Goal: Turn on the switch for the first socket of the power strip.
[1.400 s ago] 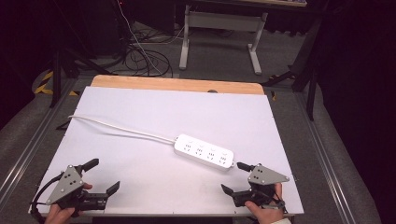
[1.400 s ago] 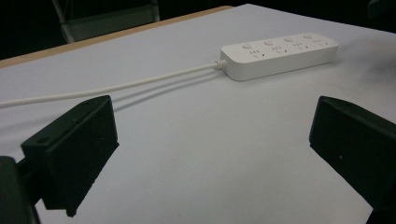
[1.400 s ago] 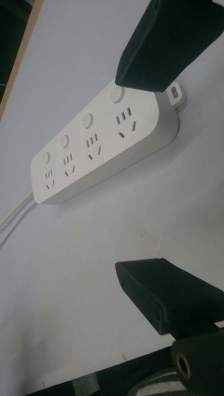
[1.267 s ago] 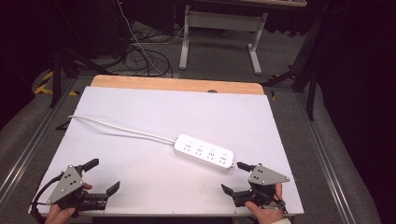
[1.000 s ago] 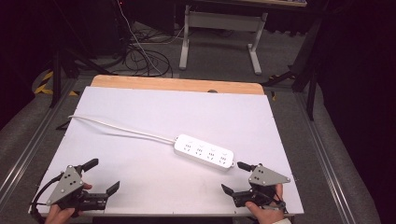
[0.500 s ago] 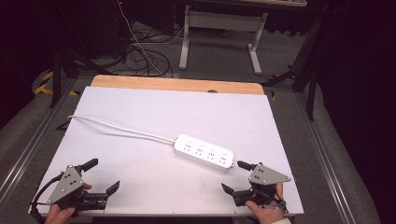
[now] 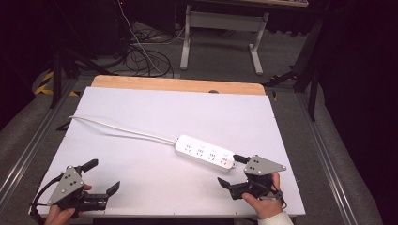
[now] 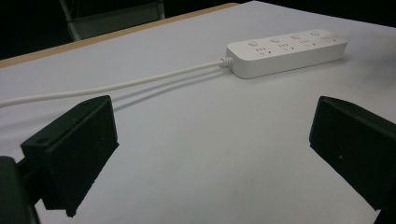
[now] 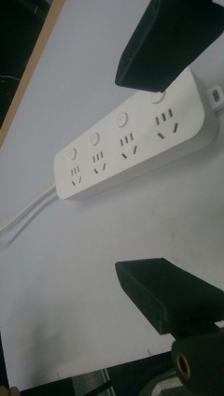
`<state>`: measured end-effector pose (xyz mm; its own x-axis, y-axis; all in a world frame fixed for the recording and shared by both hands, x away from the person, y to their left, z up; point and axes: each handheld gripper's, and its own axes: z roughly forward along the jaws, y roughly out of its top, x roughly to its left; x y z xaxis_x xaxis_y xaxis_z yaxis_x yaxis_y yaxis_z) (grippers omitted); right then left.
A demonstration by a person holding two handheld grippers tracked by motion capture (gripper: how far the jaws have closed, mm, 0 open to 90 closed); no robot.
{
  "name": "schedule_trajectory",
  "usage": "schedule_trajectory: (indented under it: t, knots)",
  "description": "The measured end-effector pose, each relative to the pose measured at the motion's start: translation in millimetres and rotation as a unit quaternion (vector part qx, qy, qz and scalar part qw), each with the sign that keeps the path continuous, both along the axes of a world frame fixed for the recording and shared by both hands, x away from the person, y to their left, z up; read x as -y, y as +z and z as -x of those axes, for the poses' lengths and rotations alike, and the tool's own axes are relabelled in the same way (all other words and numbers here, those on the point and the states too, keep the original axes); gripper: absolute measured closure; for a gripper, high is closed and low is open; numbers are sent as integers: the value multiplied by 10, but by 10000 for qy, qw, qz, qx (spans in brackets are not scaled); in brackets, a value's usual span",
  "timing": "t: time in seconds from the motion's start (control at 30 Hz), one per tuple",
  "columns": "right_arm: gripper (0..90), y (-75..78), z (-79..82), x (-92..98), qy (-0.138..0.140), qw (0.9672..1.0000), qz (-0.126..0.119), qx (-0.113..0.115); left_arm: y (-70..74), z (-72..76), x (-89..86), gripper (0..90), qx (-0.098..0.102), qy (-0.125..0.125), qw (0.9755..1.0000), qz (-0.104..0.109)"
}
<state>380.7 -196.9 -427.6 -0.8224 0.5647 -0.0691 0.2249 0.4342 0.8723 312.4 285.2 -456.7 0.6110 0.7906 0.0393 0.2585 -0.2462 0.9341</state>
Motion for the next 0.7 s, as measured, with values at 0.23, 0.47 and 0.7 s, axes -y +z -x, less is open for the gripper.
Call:
schedule_trajectory:
  t: [0.23, 0.47, 0.7]
  knots:
    - [105, 108, -85, -138, 221, 9997, -9, -94, 0, 0, 0, 16, 11, 8, 10000, -14]
    - [114, 213, -158, -239, 286, 9996, 19, -65, 0, 0, 2, 16, 11, 0, 10000, -17]
    - [119, 319, -243, -334, 350, 9994, 38, -60, 1, 0, 1, 16, 11, 12, 10000, -36]
